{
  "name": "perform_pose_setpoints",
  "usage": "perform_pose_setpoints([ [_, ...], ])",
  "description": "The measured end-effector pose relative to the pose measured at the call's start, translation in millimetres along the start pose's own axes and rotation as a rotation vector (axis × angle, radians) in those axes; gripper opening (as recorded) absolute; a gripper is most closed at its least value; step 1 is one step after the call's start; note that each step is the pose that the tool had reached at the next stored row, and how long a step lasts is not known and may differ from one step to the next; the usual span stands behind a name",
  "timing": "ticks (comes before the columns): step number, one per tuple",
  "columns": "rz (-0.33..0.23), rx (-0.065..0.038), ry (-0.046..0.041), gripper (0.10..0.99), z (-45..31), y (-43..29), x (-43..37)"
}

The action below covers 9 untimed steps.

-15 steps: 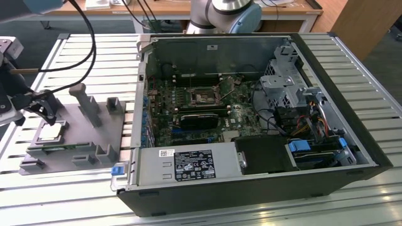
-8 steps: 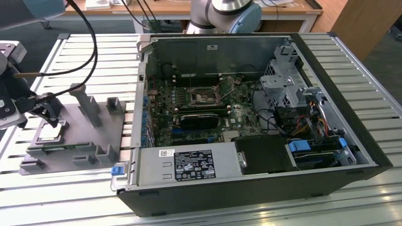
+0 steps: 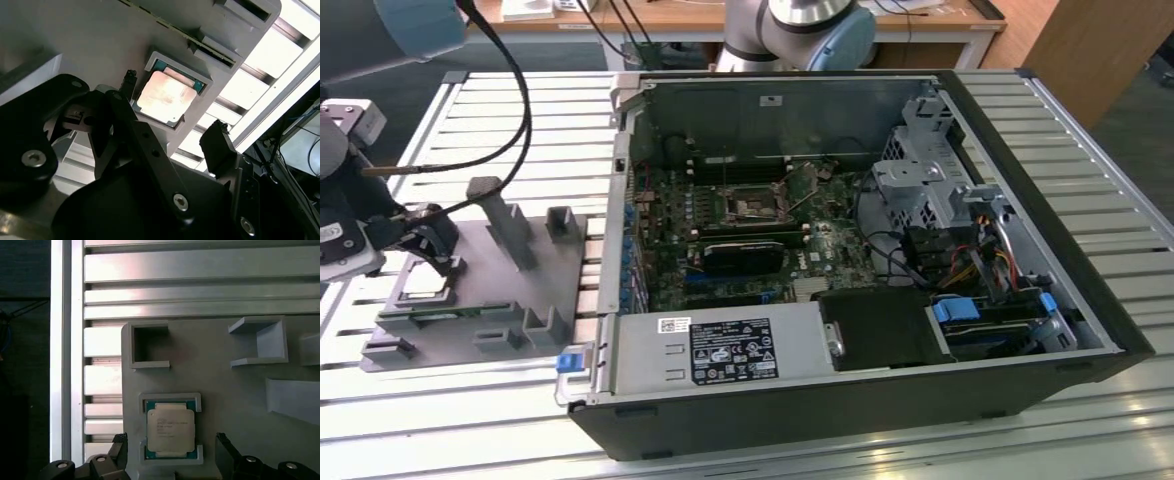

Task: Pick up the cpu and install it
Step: 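Pick up the cpu and move it towards the insertion slot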

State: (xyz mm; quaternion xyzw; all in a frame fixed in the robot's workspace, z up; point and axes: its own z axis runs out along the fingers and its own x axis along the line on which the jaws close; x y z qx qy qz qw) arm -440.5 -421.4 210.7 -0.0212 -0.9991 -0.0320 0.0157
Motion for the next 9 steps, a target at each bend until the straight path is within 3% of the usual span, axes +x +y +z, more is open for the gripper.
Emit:
perform_pose_setpoints([
  [9, 0.004, 0.000, 0.0009, 0.788, 16.5, 1.2, -0.5],
])
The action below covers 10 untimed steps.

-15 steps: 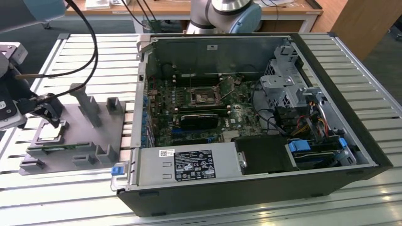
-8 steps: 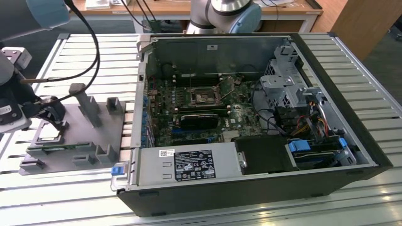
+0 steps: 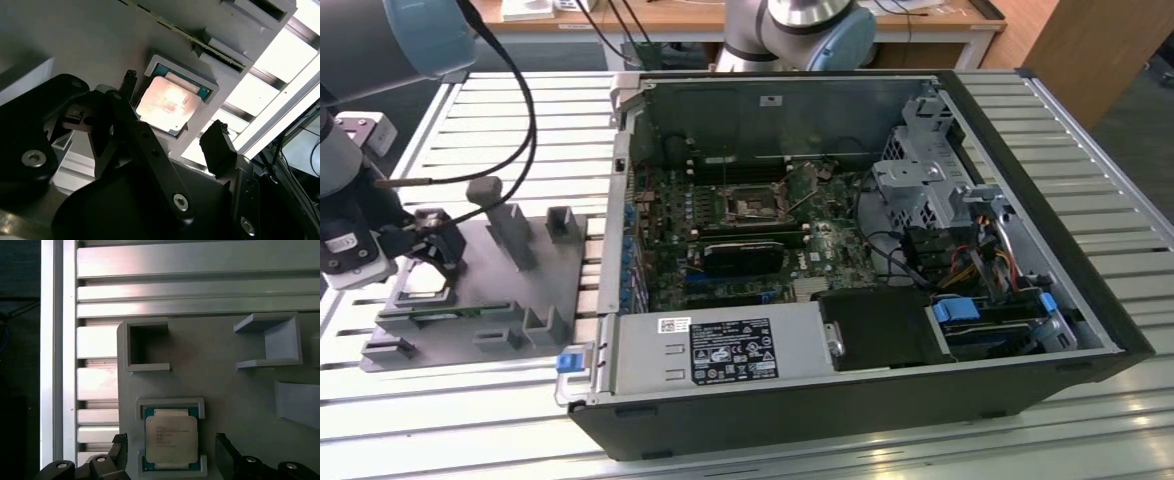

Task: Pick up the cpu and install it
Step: 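Pick up the cpu and move it towards the insertion slot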

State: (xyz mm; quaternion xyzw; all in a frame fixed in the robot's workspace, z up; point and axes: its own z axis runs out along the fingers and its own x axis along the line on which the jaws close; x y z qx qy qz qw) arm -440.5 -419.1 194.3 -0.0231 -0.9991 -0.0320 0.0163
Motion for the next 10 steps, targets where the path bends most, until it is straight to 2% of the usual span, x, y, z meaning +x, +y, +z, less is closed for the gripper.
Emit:
perform_pose_setpoints([
  [3, 0.000, 0.000, 0.0000, 0.788, 4.9, -0.2, -0.1],
  [7, -0.004, -0.001, 0.0002, 0.776, 6.3, 0.8, 0.1],
  [8, -0.006, -0.001, 0.0005, 0.706, 6.4, 1.2, 0.2],
  [10, -0.011, -0.001, 0.0002, 0.706, 6.8, 1.7, 0.7],
])
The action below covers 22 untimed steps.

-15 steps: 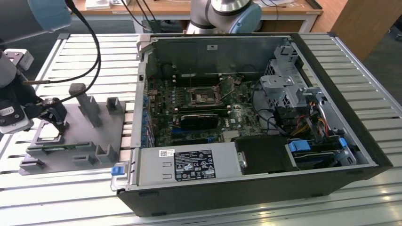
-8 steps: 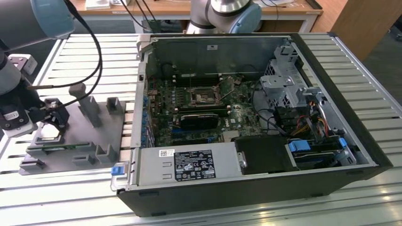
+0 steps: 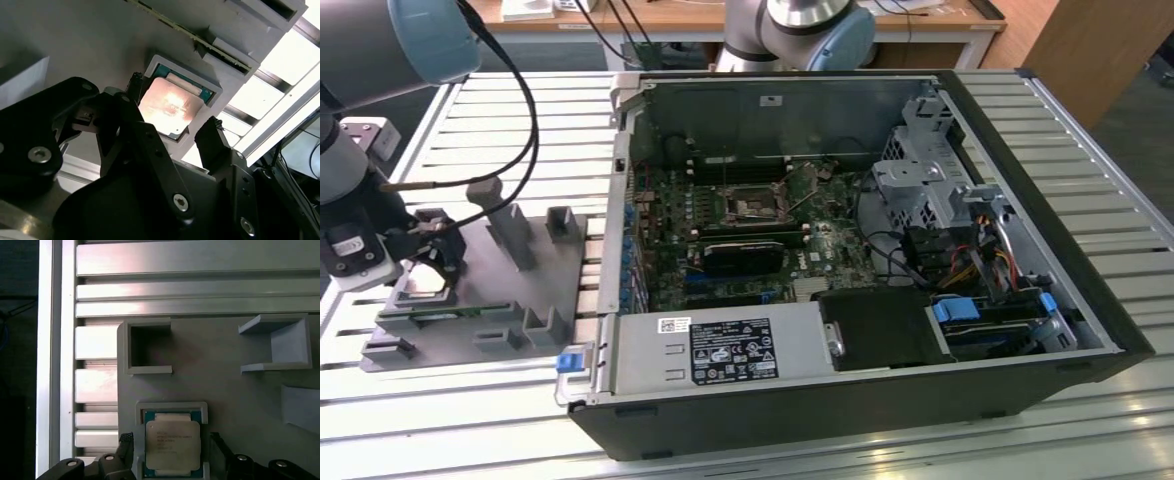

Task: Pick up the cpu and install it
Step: 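Pick up the cpu and move it towards the insertion slot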

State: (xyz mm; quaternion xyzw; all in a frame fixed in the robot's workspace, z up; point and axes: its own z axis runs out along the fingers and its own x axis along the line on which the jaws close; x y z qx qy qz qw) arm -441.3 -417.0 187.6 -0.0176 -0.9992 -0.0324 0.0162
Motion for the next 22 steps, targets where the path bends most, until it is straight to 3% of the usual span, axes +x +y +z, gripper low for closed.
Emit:
perform_pose_setpoints([
  [9, -0.011, 0.000, -0.0040, 0.694, 2.7, 3.8, 0.8],
  [10, -0.011, 0.000, -0.0041, 0.627, 2.8, 4.1, 0.9],
  [22, -0.014, 0.000, -0.0052, 0.627, 4.4, 3.1, 1.7],
])
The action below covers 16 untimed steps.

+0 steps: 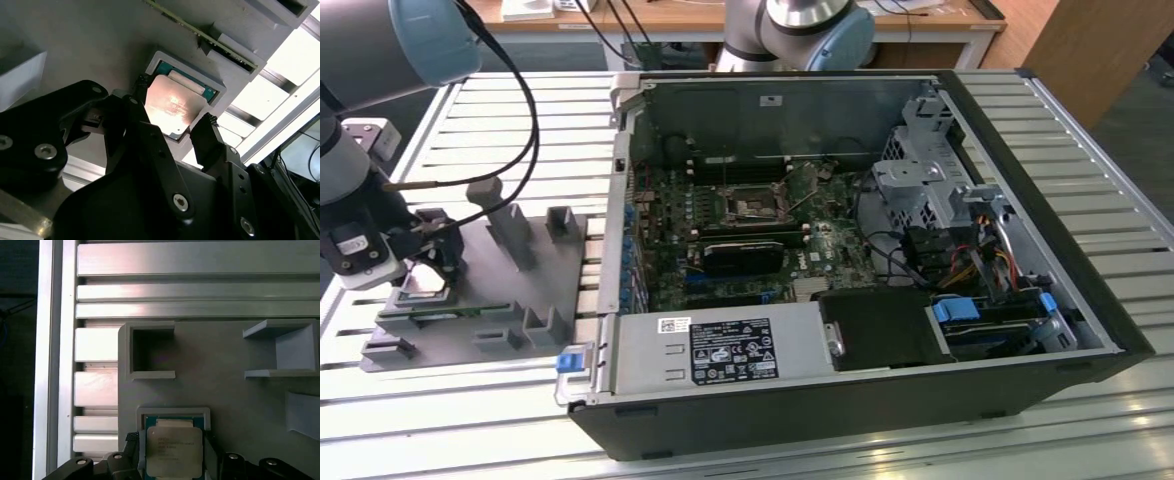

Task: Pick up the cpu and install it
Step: 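Pick up the cpu and move it towards the insertion slot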

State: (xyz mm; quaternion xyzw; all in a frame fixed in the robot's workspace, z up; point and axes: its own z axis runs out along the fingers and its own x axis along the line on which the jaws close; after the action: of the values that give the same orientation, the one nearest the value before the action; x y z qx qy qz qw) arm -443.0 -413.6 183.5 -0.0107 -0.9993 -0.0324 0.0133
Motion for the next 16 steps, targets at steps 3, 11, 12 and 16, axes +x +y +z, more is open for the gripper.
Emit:
perform_pose_setpoints([
  [3, -0.007, 0.000, 0.0003, 0.627, 0.1, -0.2, 0.0],
  [11, -0.014, 0.001, 0.0006, 0.612, 0.1, -0.3, 0.0],
  [12, -0.014, 0.001, 0.0007, 0.612, 0.0, -0.3, 0.0],
  [16, -0.014, 0.004, 0.0006, 0.545, 0.2, -0.3, -0.1],
])
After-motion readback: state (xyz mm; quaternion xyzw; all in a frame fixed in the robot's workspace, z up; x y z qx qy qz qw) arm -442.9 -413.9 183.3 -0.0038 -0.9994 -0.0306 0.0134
